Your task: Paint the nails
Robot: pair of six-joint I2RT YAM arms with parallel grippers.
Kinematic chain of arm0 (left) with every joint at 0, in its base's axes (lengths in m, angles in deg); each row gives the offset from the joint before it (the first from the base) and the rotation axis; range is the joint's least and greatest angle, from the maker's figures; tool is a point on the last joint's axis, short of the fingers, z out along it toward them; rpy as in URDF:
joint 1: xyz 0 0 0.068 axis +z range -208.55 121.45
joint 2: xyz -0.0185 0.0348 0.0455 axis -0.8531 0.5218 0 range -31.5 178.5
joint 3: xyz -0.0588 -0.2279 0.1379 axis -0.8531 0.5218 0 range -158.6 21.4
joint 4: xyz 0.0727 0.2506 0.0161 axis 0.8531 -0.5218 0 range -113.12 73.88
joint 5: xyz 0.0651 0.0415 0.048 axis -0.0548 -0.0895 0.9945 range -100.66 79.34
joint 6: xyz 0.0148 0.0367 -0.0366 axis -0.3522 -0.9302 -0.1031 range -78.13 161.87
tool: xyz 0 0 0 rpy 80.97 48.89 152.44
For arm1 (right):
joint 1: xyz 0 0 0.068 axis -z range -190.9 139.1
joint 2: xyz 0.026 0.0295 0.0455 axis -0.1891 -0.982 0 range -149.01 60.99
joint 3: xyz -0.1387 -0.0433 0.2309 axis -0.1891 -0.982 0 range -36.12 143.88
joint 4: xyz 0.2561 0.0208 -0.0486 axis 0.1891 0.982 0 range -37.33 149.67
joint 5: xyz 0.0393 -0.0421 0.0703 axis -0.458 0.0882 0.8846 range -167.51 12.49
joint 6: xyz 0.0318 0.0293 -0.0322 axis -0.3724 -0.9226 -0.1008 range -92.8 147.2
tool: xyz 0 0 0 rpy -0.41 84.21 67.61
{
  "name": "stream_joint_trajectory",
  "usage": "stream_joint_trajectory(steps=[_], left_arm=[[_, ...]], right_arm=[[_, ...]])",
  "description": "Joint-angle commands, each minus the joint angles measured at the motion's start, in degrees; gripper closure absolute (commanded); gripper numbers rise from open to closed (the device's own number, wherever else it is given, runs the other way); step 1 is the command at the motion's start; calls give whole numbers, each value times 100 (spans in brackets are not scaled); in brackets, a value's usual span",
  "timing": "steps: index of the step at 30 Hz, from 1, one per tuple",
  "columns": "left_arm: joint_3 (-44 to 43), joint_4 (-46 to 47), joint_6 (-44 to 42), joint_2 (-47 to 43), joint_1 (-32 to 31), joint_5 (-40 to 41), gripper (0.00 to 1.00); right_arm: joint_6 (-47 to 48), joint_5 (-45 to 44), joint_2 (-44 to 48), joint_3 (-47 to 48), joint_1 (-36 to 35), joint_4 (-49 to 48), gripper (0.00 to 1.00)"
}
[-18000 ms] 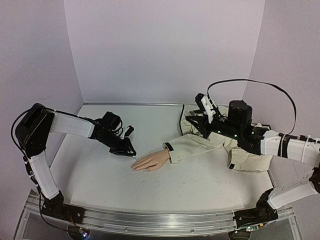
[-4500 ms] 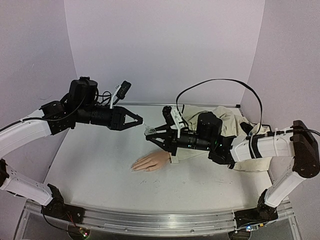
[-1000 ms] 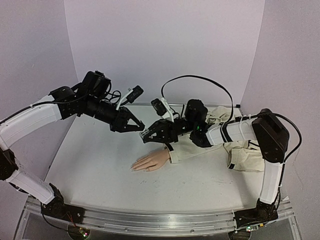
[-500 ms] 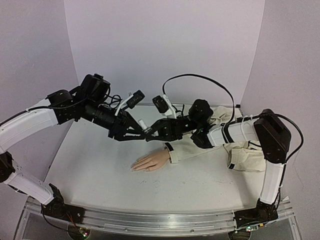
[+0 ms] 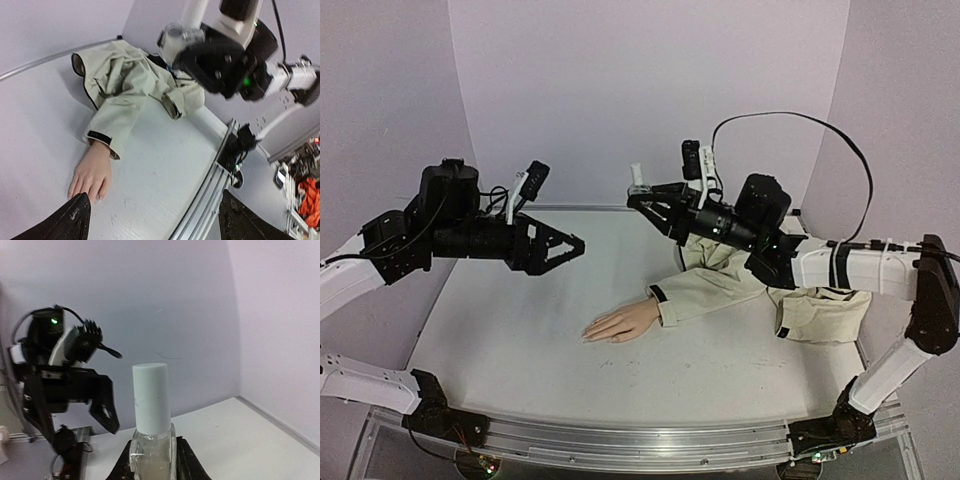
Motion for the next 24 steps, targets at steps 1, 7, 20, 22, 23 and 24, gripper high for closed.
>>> stream_joint_trajectory(steps=[1,7,20,22,23,24], left_arm=[[-103,1362,896,137,26,1111,11],[-608,1614,1050,701,26,1410,8],[-600,2105,1362,1117,17,1210,50],[-607,2122,1379,1162,17,1141,52],[-619,2136,1370,1192,17,1100,55],[-628,2150,1366,1213,17,1068,58]], right_arm=[[1578,-3211,109,224,-745,1125,100],[1775,-4980,-177,451,-1454,1228,100],[2125,-5256,-606,765,-1889,1097,100],[2135,-5219,-613,784,-1891,1096,100],[2136,-5195,-620,786,-1895,1096,100],[2131,-5168,-630,786,-1891,1096,100]])
